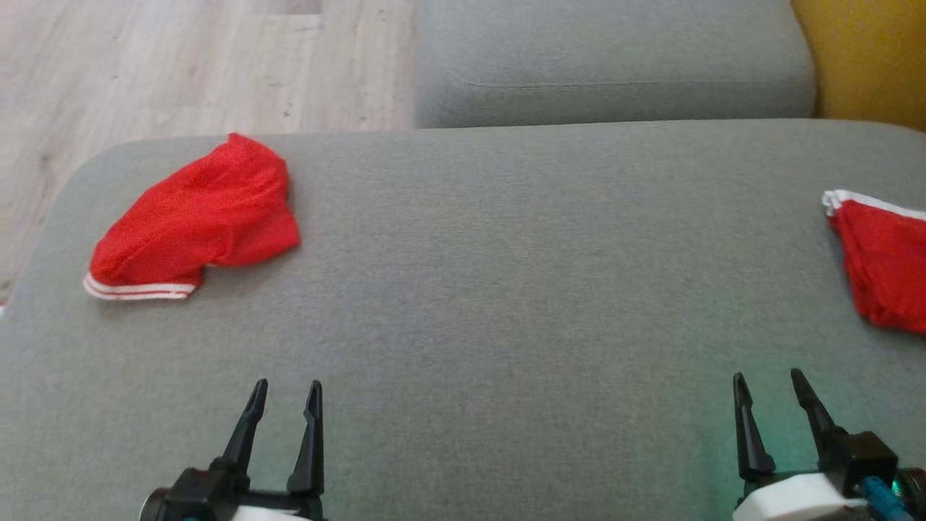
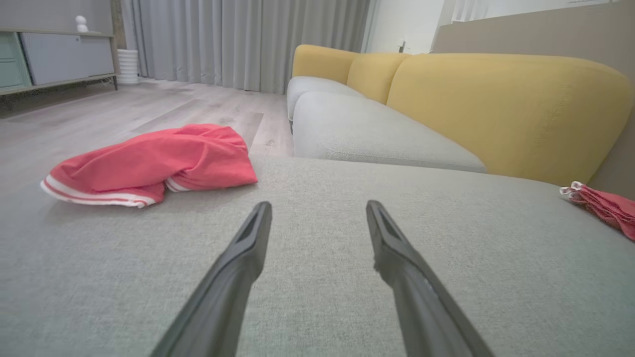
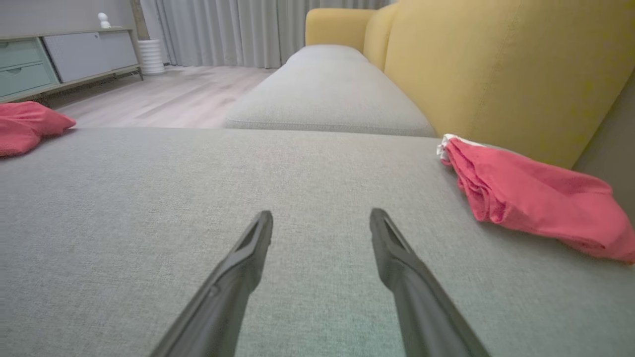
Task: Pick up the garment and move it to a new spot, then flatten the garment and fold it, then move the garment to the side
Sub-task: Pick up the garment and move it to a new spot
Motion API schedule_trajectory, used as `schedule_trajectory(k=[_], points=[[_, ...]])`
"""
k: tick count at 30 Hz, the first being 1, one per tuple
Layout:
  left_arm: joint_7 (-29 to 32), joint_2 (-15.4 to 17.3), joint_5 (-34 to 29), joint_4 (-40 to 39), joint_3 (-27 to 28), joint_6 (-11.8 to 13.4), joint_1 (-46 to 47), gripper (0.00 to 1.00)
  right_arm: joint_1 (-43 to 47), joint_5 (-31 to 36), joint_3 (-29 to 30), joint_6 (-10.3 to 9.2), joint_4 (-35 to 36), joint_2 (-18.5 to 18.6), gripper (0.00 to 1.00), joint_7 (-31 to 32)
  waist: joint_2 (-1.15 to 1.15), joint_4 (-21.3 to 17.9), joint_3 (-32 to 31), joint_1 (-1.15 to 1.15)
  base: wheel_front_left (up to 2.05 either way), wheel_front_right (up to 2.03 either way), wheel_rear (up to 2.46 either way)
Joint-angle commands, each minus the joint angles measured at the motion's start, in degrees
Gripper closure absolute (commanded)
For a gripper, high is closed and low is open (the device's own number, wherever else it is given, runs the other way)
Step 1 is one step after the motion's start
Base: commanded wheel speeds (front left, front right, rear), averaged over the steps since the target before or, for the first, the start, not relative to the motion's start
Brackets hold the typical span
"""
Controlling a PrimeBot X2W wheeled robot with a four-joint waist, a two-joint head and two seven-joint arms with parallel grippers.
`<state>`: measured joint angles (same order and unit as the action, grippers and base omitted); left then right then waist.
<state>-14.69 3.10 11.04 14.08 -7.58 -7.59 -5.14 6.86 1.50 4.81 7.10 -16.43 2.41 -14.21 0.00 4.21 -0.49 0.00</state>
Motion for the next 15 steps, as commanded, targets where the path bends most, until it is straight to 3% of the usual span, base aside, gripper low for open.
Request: schedule_trajectory(k=[1, 15], points=[[-0.3, -0.2, -0.3, -1.8, 1.4, 0.1, 1.9, 0.0, -1.1, -0.4, -1.4, 0.39, 2.3, 0.5, 0.0, -0.8, 0.0, 1.5, -0.1, 0.0, 0.0, 0.0, 0.0], [-0.3, -0.2, -0.4, -1.3, 3.1, 0.1, -0.6, 0.0, -1.1, -3.3, -4.8, 0.39, 2.9, 0.5, 0.0, -0.8, 0.0, 17.1, -1.6, 0.0, 0.0, 0.0, 0.0]])
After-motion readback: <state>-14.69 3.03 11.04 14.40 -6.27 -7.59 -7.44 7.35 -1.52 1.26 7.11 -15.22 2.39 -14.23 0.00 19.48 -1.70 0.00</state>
